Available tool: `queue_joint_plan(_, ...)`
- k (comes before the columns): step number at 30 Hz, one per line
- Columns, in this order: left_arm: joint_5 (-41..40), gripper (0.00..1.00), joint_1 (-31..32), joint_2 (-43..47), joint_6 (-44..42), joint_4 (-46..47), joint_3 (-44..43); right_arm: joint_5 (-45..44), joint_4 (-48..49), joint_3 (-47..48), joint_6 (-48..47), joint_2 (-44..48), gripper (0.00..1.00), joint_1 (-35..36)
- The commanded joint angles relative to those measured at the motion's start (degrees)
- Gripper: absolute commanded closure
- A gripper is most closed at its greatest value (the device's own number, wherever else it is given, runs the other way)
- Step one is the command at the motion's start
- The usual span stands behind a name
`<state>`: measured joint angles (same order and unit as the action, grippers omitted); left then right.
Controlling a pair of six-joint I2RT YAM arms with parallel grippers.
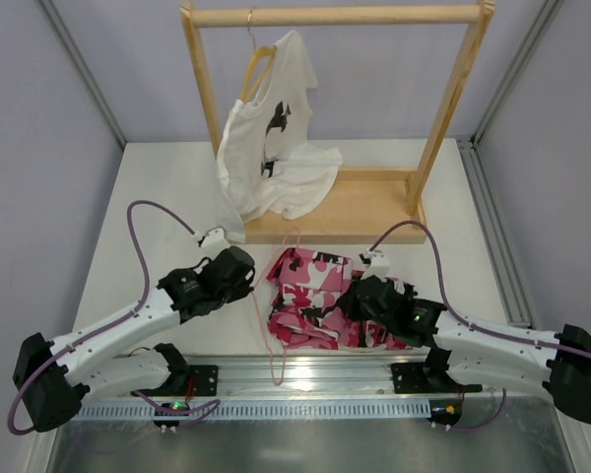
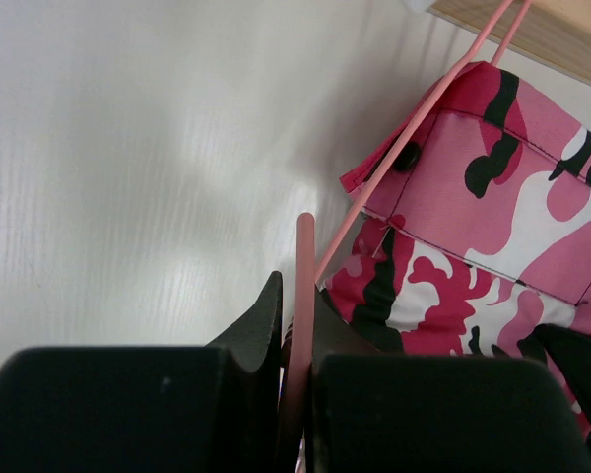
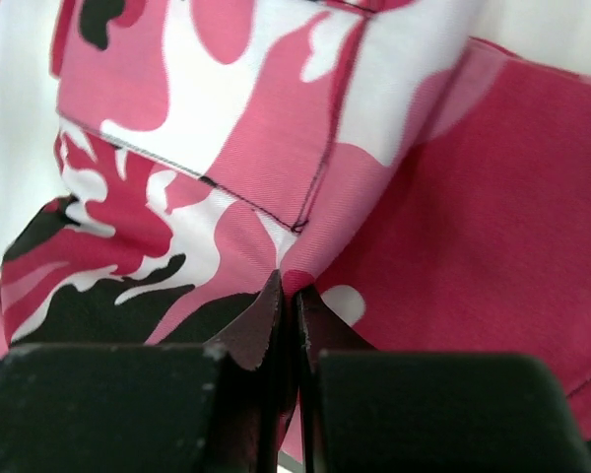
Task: Place the trousers on the hanger
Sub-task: Place trousers on hanger
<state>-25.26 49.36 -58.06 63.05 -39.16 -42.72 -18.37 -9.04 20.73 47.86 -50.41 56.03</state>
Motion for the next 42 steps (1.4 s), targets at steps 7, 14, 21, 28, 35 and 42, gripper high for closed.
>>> queue_joint_plan(7, -7.7, 1.0, -2.25, -2.75, -2.49, -11.89, 1.5, -10.88, -13.52, 14.6, -3.65, -1.46, 0.96, 5.14)
queue_joint_plan(14, -12.44, 1.0, -3.22, -6.71, -0.03, -17.79, -0.08, -15.82, -34.81, 6.79, 14.07, 15.77, 0.96, -0.04)
queue_joint_plan(21, -11.13, 1.0, -7.52, -4.34, -2.57, -16.66, -1.41, -15.99, -39.37, 1.42, 22.18, 19.04, 0.96, -0.75)
queue_joint_plan(28, -5.7, 1.0, -11.74, -0.57, -3.71, -10.1, 4.2, -13.19, -32.73, 4.84, 13.62, 18.62, 0.96, -0.66)
queue_joint_plan(35, -5.93, 0.99, -17.28, 7.87, -2.23, -10.23, 8.26, -2.99, -9.45, 8.09, 1.47, 1.85, 0.96, -0.66)
queue_joint_plan(42, -2.61, 1.0, -17.28, 12.45, -2.66, -4.44, 12.74, -3.59, -13.17, 19.69, -0.14, -4.88, 0.96, -0.66)
